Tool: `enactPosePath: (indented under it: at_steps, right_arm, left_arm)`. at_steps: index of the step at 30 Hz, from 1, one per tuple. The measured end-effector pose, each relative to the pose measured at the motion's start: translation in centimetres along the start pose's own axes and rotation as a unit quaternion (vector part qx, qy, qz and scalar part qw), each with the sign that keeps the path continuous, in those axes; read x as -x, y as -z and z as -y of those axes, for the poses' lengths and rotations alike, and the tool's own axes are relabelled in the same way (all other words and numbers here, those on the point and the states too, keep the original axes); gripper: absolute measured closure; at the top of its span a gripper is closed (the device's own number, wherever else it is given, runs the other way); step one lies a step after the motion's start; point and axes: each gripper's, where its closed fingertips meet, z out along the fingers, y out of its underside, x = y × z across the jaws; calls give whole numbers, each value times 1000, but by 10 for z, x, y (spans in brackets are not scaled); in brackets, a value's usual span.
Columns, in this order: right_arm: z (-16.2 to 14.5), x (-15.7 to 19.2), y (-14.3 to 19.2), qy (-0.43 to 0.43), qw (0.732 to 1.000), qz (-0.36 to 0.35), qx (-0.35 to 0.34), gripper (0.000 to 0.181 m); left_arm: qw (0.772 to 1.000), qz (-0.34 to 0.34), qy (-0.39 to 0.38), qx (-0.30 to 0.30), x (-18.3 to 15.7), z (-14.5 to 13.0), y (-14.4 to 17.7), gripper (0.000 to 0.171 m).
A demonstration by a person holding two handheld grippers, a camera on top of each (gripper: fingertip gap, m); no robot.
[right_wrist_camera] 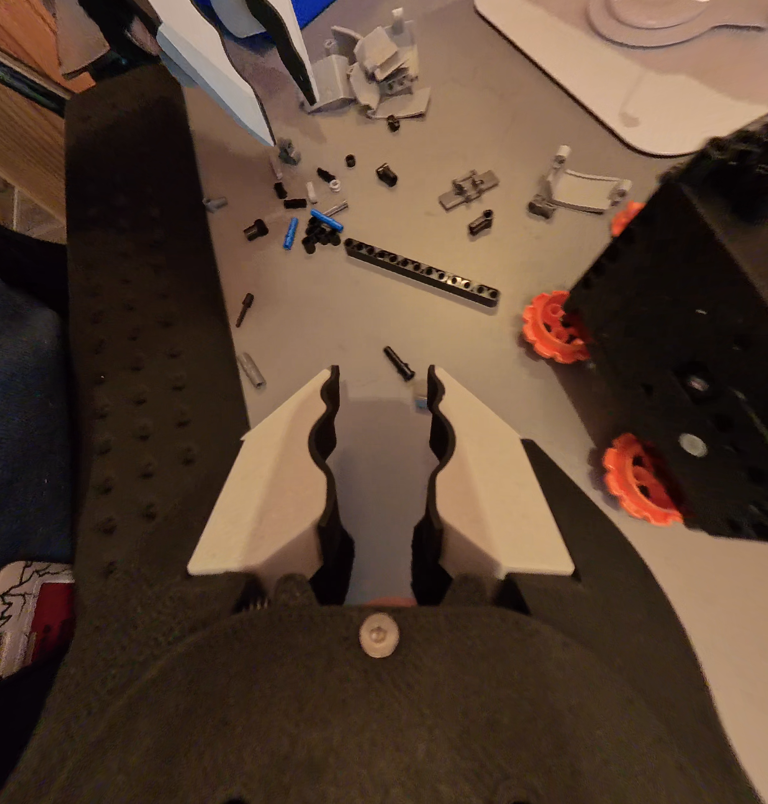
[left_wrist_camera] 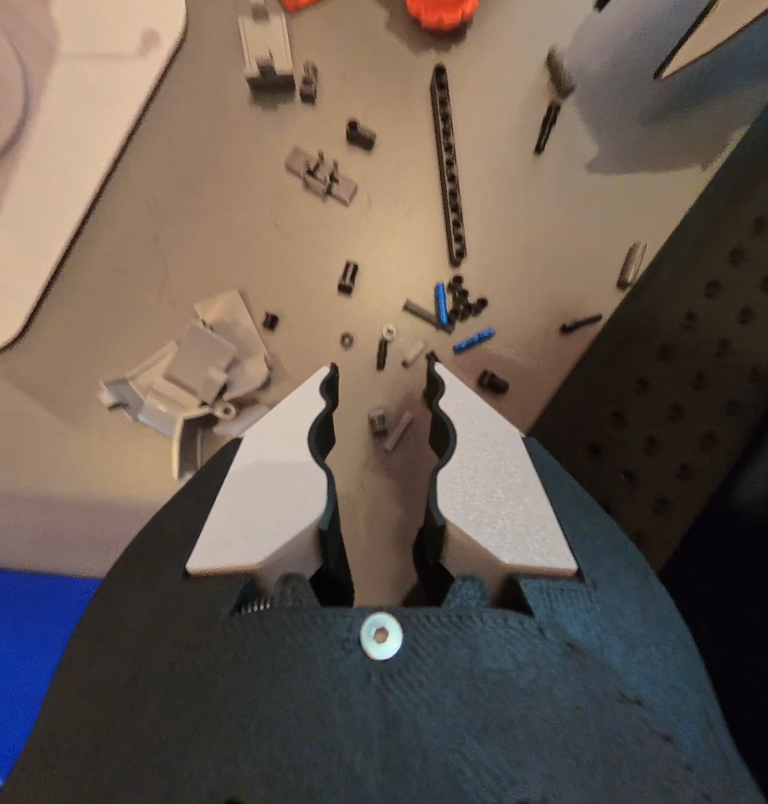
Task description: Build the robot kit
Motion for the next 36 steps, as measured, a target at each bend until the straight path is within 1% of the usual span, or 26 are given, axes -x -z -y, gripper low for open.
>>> enactPosePath:
  at_steps: [3, 5, 8, 11, 15, 17, 21, 24, 26, 32, 36]
  right_arm:
    - [3, 15, -13, 9, 1000, 22, 4, 145]
    - [8, 27, -23, 18, 999, 35, 5, 145]
    - [20, 39, -40, 33, 999, 41, 0, 147]
    - [38, 48, -61, 43, 998, 41, -9, 148]
    - [53, 58, -88, 77, 996, 47, -11, 149]
    - [54, 58, -99, 102, 994, 41, 3, 150]
    - [43, 57, -117, 125, 990, 40, 46, 152]
    - [42, 58, -121, 132, 989, 41, 49, 166]
    - [41, 59, -120, 130, 989, 42, 50, 170]
    - [35, 55, -112, 125, 990, 37, 55, 170]
    - [30, 52, -102, 120, 991, 34, 53, 173]
  left_arm:
    - [1000, -5, 2, 21, -9, -20, 2, 133]
    - [1000, -16, 7, 13, -17, -22, 1, 134]
    - [1000, -11, 0, 2, -21, -21, -1, 136]
    - [1000, -17, 0, -19, -25, -13, -4, 137]
    - [999, -18, -22, -25, -33, -6, -15, 138]
    - [999, -25, -23, -29, -36, -4, -17, 138]
    - [999, -18, -21, -38, -31, -4, -14, 138]
    - [999, -14, -17, -44, -26, -8, -10, 138]
    - [999, -12, -18, -45, -24, -10, -8, 138]
    - [999, -19, -17, -47, -26, -13, -9, 138]
    - [998, -21, -21, -47, -26, -11, -12, 138]
